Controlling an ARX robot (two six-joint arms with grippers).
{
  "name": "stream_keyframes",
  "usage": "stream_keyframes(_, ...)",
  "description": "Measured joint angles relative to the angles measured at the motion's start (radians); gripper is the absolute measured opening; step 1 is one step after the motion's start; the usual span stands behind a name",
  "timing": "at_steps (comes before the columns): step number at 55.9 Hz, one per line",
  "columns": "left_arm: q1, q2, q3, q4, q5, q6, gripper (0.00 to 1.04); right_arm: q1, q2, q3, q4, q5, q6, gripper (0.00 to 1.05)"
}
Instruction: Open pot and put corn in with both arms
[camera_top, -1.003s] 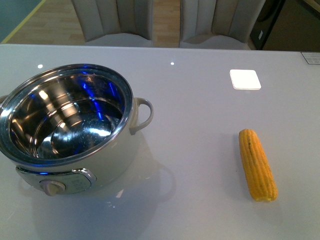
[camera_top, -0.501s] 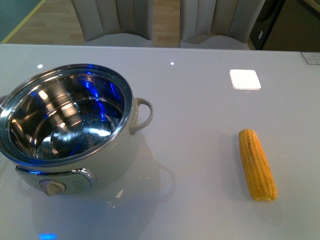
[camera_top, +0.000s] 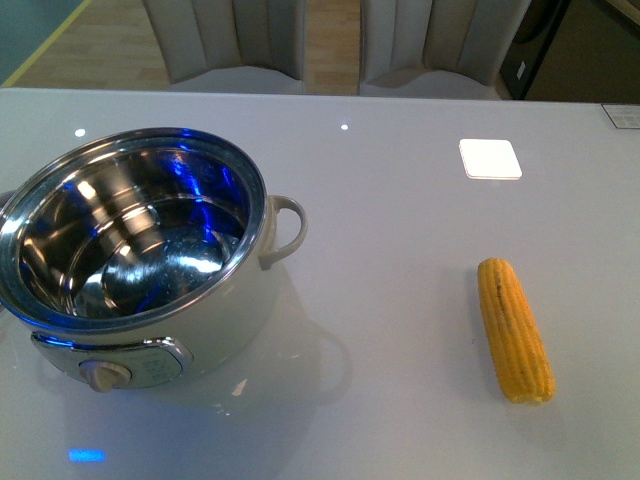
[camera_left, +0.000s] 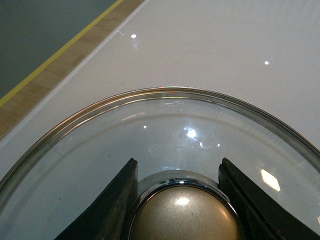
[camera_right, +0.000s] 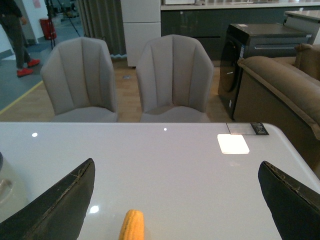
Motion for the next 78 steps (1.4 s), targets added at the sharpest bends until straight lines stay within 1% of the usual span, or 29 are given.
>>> stream_keyframes(21,-0.005,0.036,0.042,0.02,0.006,-0.025,0.42,0.0,0.0,0.0,0.0,0.0,0.0,0.96)
stream_keyframes(23,-0.005,0.037,0.043,0.02,0.003,-0.03,0.46,0.0,0.0,0.0,0.0,0.0,0.0,0.96)
stream_keyframes(26,-0.005,0.038,0.044,0.02,-0.008,-0.029,0.56,0.0,0.0,0.0,0.0,0.0,0.0,0.96)
stream_keyframes(39,-0.007,0.037,0.047,0.009,-0.013,-0.035,0.89,0.0,0.0,0.0,0.0,0.0,0.0,0.96)
stream_keyframes(42,-0.007,0.028,0.041,0.003,-0.012,-0.04,0.99,0.0,0.0,0.0,0.0,0.0,0.0,0.96)
stream_keyframes(45,-0.009,0.003,0.025,0.002,-0.013,-0.042,0.97,0.0,0.0,0.0,0.0,0.0,0.0,0.96)
stream_keyframes(55,-0.01,-0.149,-0.04,0.0,-0.027,-0.045,0.98,0.0,0.0,0.0,0.0,0.0,0.0,0.96)
stream_keyframes(64,-0.008,-0.309,-0.092,-0.042,-0.034,-0.061,0.98,0.0,0.0,0.0,0.0,0.0,0.0,0.96)
stream_keyframes(78,-0.011,-0.733,-0.318,-0.077,0.053,-0.132,0.98,0.0,0.0,0.0,0.0,0.0,0.0,0.96)
